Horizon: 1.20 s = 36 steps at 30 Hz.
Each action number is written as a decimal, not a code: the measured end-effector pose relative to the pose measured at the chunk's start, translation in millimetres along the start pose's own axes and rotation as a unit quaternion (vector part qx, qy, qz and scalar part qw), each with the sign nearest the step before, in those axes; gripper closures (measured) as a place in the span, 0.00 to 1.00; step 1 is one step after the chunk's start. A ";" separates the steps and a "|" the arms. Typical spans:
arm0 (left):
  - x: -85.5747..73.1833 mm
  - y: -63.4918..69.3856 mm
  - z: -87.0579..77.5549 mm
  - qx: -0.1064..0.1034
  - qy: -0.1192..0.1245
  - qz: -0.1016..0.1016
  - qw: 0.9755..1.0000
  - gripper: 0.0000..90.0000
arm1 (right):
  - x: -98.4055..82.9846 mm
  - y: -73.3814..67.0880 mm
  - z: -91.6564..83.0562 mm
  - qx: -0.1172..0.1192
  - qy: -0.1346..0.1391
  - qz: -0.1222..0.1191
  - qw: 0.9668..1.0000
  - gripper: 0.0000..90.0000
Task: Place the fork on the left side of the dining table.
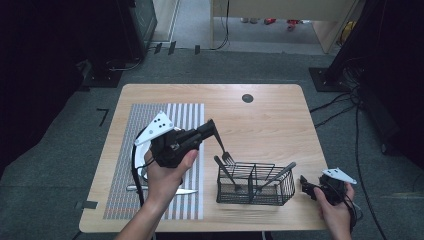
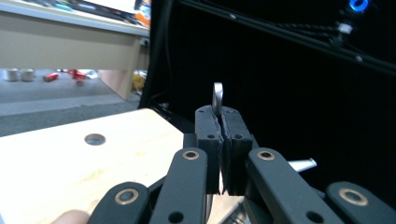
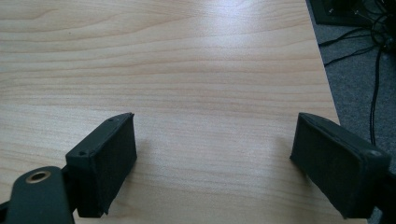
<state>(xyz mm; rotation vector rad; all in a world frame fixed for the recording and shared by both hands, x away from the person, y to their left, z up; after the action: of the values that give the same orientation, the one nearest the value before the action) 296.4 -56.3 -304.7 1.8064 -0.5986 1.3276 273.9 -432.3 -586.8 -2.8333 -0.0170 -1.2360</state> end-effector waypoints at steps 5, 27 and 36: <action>2.6 -15.2 2.1 0.004 0.006 -0.017 1.000 0.99 | 0.0 0.0 0.0 0.000 0.000 0.000 1.000 0.15; 7.2 -125.3 -6.6 0.081 0.103 -0.164 0.978 0.99 | -0.1 0.0 -0.1 0.000 0.000 0.000 1.000 0.15; -19.0 -185.8 -7.9 0.100 0.156 -0.249 0.951 0.99 | -0.1 0.0 -0.1 0.000 0.000 0.000 1.000 0.15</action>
<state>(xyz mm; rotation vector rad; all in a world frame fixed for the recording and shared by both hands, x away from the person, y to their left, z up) 426.2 54.4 -381.4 1.6995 0.1642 1.3062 273.8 -432.3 -586.8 -2.8337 -0.0165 -1.2348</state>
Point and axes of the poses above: each handheld gripper's, and its own axes: z roughly forward along the jaws, x roughly out of its top, y roughly to its right, the point moved 9 cm from there along z, roughly forward along the jaws, and after that the axes turned 1 degree about x, right-handed, at the moved point
